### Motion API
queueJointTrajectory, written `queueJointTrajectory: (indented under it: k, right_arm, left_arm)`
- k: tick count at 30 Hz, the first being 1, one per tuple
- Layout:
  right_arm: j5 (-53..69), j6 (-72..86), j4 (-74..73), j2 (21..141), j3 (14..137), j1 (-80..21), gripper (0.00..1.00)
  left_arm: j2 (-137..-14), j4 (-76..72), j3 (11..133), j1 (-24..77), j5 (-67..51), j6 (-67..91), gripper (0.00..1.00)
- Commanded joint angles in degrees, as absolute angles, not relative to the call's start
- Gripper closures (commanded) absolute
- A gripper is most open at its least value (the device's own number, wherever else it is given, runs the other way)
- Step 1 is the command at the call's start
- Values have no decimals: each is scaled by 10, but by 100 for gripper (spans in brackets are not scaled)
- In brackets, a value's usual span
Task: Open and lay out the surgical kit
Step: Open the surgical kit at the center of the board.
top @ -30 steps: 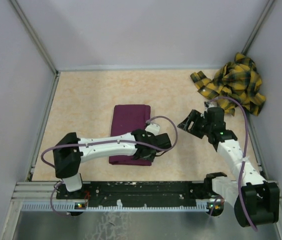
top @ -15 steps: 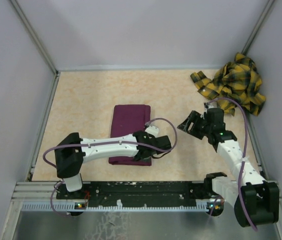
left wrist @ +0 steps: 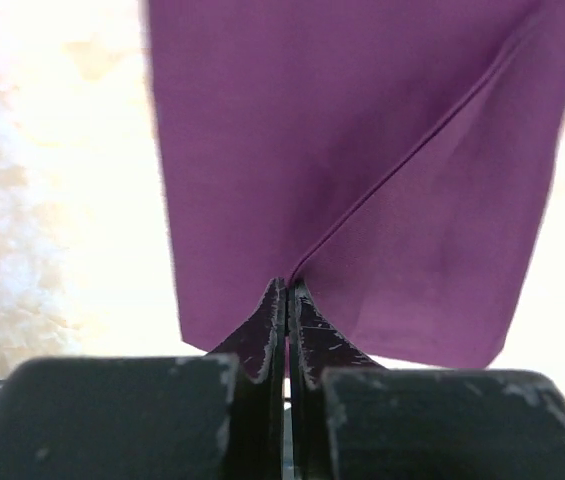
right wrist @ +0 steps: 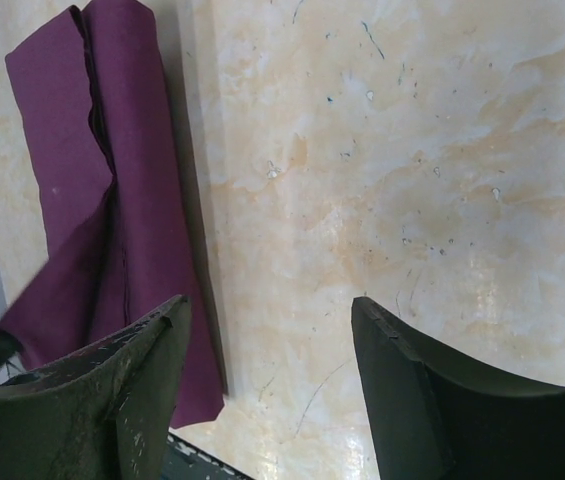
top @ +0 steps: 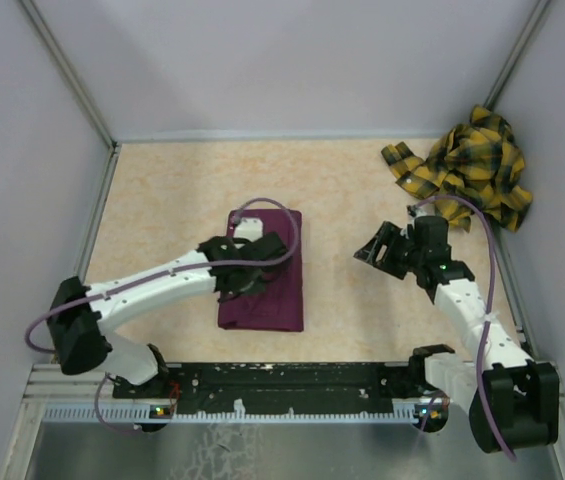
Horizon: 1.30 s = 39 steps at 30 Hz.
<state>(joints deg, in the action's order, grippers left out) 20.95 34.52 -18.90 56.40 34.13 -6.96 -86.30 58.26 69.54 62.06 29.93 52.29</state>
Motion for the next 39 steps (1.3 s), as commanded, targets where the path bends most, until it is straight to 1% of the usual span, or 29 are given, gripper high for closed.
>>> queueJointTrajectory:
  k: [1, 8, 12, 16, 20, 25, 28, 33, 39]
  right_arm:
    - [232, 338, -172, 575, 369, -72, 34]
    - [256, 358, -136, 607, 372, -90, 35]
    - [243, 358, -130, 629, 385, -129, 36]
    - [240, 360, -123, 652, 394, -149, 36]
    - [239, 361, -117, 655, 392, -150, 36]
    - [237, 360, -117, 650, 383, -150, 36]
    - [234, 359, -119, 648, 381, -150, 36]
    - [227, 357, -127, 639, 382, -150, 36]
    - [225, 354, -132, 635, 380, -150, 36]
  left_arm:
    - [-773, 551, 649, 556, 296, 513, 100]
    - [-626, 566, 589, 436, 319, 526, 100]
    - [-577, 545, 572, 403, 305, 508, 100]
    - [-584, 553, 569, 400, 300, 515, 100]
    - [-588, 522, 562, 400, 263, 501, 100]
    - [-601, 453, 572, 402, 167, 470, 100]
    - [-624, 413, 583, 412, 135, 466, 100]
    - [-678, 375, 611, 454, 126, 464, 100]
    - [-755, 385, 664, 528, 142, 470, 100]
